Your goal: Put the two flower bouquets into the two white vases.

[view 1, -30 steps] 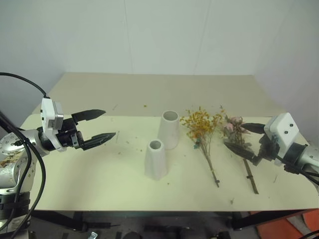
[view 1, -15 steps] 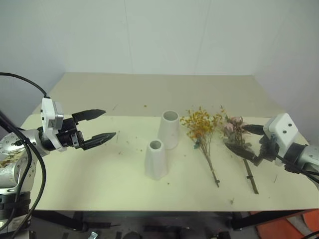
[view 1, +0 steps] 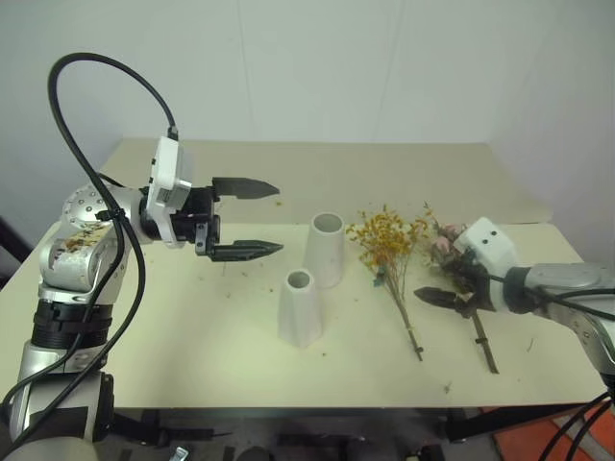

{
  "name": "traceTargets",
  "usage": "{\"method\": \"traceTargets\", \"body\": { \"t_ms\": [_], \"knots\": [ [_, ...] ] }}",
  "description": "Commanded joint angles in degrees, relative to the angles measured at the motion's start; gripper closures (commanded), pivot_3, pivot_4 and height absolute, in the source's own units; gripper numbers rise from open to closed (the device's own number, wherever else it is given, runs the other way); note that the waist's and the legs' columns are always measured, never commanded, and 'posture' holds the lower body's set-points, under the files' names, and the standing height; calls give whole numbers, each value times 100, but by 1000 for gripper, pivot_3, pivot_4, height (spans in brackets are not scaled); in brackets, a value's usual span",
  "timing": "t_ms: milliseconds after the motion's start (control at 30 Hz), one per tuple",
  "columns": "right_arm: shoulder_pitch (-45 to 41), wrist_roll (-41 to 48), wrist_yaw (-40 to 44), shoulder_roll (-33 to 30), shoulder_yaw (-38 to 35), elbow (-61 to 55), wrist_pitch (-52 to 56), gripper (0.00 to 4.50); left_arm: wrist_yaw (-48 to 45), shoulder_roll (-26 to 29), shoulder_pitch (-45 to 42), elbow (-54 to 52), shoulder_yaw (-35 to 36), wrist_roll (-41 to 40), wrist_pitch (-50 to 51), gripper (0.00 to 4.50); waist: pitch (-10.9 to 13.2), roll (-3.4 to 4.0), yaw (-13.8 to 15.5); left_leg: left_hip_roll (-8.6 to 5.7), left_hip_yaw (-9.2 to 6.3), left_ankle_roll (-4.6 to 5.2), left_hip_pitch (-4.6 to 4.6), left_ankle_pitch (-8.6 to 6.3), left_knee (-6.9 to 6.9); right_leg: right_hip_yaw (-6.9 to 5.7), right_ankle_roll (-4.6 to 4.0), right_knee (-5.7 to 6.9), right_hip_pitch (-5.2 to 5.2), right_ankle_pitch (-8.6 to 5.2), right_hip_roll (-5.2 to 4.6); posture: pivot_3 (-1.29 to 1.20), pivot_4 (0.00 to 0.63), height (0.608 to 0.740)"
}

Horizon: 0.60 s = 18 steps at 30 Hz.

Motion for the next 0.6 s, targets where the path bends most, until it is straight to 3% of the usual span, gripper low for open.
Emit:
{"method": "traceTargets", "body": {
  "t_ms": [33, 300, 600],
  "knots": [
    [-262, 139, -237, 223, 36, -233, 642, 0, -213, -77, -220, -123, -154, -27, 22, 22, 0, 0, 11, -1, 0, 0, -1, 0, 1, 0, 0, 0, 0, 0, -1, 0, 150, 740],
    [-577, 90, -536, 742, 192, -160, 1199, 0, -300, -66, -250, -221, -405, 221, 29, 22, 0, 0, 10, -2, -2, 0, -2, 0, 2, -2, 1, 0, 0, 0, -2, 0, 150, 740],
    [-896, -202, -699, 1193, 614, 638, 1049, 0, -258, 22, -61, -399, -337, 239, 105, 22, 0, 0, 3, -2, -3, 0, -1, 0, 1, -1, 1, 1, -1, 0, -2, 0, 150, 740]
  ]
}}
